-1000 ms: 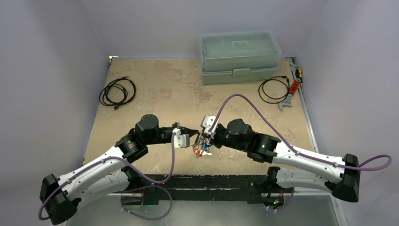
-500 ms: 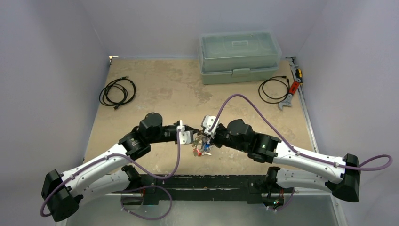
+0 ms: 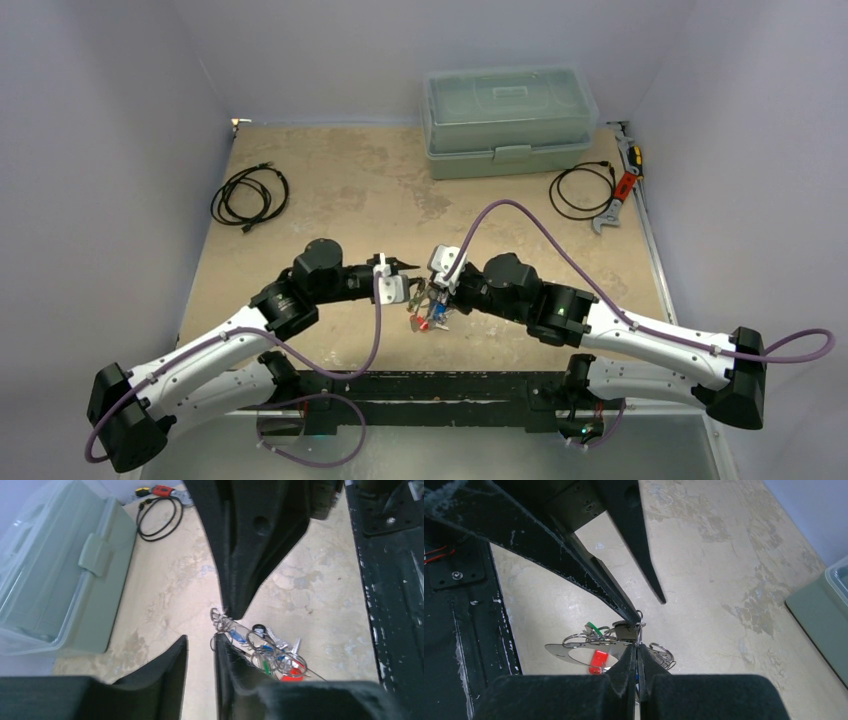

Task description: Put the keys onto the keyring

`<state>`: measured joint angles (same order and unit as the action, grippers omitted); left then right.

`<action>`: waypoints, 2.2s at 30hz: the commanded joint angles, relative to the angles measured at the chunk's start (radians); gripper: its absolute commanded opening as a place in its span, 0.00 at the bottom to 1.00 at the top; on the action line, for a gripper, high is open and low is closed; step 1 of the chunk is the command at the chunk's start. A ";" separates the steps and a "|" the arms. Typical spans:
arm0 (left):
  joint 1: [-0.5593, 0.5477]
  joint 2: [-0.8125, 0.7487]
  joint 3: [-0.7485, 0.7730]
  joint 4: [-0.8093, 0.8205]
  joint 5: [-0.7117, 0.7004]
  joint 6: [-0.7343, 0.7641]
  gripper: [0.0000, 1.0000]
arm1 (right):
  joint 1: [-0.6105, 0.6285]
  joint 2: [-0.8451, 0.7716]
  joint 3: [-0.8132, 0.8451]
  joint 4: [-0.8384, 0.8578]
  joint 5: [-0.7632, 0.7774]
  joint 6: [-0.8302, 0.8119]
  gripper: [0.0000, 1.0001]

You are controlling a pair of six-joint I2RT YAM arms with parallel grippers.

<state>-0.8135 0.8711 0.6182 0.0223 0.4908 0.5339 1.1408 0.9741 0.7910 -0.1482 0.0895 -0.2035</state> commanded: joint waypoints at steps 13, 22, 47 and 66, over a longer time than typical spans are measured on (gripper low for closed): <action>0.015 -0.185 -0.052 0.155 -0.002 0.000 0.48 | 0.014 -0.091 0.048 0.097 -0.050 -0.010 0.00; 0.017 -0.205 -0.027 0.126 0.152 0.029 0.40 | 0.014 -0.147 0.057 0.091 -0.122 -0.005 0.00; 0.019 -0.119 -0.013 0.202 0.303 -0.055 0.36 | 0.014 -0.180 0.065 0.085 -0.175 -0.020 0.00; 0.033 -0.119 -0.006 0.195 0.280 -0.051 0.28 | 0.014 -0.181 0.062 0.078 -0.205 -0.024 0.00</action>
<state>-0.7914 0.7544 0.5758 0.1787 0.7586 0.4900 1.1511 0.8093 0.8040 -0.1345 -0.0914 -0.2115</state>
